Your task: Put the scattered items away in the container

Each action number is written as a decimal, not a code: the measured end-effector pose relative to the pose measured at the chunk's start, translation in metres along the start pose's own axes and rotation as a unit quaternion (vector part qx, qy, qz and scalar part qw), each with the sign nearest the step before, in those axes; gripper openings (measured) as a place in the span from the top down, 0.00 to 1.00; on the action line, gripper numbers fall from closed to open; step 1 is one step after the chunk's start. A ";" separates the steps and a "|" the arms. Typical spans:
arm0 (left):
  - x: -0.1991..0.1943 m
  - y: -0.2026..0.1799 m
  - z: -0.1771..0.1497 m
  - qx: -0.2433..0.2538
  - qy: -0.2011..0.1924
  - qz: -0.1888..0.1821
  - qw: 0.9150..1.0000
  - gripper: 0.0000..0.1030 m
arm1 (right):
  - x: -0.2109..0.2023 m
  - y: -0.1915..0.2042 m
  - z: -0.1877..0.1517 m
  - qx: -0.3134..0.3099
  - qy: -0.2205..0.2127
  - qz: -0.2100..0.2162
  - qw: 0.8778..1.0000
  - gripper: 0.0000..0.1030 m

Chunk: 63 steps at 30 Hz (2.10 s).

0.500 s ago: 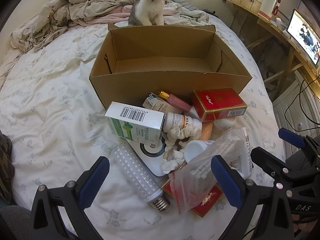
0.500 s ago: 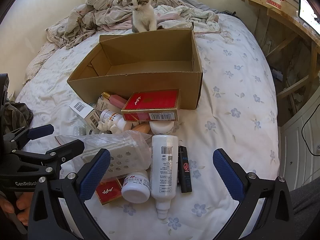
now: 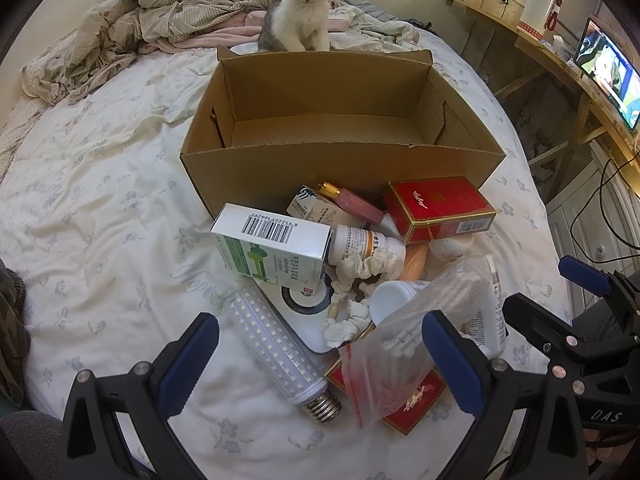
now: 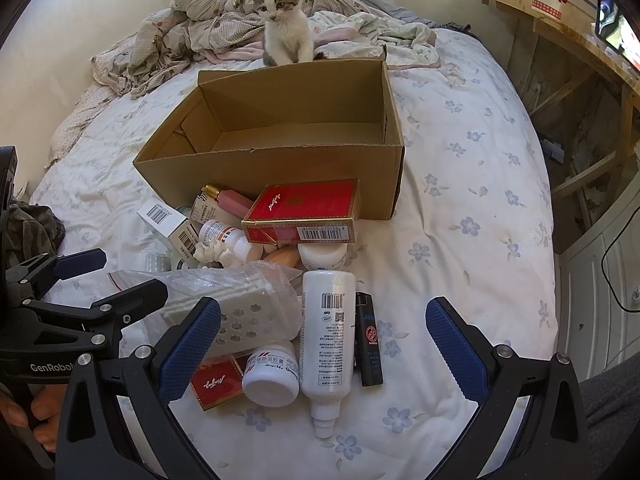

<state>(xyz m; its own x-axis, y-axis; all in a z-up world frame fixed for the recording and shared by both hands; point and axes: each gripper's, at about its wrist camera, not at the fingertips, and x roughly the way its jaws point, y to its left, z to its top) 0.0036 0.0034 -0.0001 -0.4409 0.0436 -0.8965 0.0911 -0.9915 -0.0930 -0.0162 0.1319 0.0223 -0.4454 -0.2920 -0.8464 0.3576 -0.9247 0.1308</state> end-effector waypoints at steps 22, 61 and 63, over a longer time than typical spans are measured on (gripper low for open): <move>0.003 0.001 0.001 -0.183 -0.012 0.094 0.979 0.03 | 0.000 0.004 0.000 0.004 0.000 -0.021 1.000 0.00; -0.046 0.061 -0.023 -0.399 -0.112 0.108 0.904 0.03 | 0.031 -0.006 0.056 0.056 0.051 0.004 0.997 0.02; -0.049 0.066 -0.027 -0.410 -0.118 0.101 0.899 0.03 | 0.045 0.005 0.061 0.053 0.063 -0.021 0.996 0.02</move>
<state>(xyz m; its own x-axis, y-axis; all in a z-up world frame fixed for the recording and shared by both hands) 0.0555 -0.0608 0.0262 -0.5104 -0.2499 -0.8228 0.7752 -0.5479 -0.3145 -0.0848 0.0990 0.0164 -0.3492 -0.2259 -0.9094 0.2486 -0.9581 0.1426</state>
